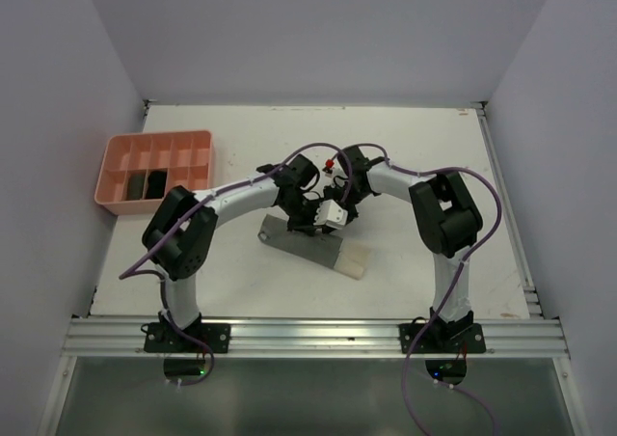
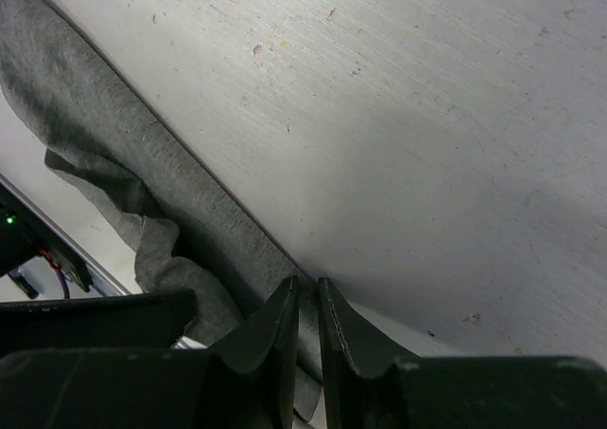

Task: Roll the underwear
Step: Fold the underwear

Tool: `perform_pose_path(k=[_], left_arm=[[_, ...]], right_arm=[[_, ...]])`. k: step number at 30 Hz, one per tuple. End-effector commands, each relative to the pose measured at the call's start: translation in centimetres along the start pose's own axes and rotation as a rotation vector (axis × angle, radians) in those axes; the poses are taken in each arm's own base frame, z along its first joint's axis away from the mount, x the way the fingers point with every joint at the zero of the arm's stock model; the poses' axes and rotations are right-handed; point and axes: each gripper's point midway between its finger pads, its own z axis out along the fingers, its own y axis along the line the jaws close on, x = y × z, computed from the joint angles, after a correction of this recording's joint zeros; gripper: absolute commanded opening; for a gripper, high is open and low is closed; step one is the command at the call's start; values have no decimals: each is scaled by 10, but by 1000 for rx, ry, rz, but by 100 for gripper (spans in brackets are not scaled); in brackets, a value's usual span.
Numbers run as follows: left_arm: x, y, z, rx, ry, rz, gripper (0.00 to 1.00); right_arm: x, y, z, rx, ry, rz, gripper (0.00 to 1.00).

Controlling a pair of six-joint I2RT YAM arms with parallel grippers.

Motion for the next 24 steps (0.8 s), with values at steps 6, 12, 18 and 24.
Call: perform_pose_path(k=[6, 12, 18, 24], left_arm=[[-4, 28, -3, -41, -16, 28, 0], [-1, 37, -1, -56, -10, 36, 0], [-2, 47, -1, -79, -9, 38, 0], [-2, 54, -3, -99, -15, 51, 0]], right_arm=[[0, 6, 1, -33, 7, -20, 18], [1, 5, 3, -36, 16, -16, 18], [2, 5, 5, -37, 28, -17, 17], [2, 4, 5, -37, 35, -19, 16]])
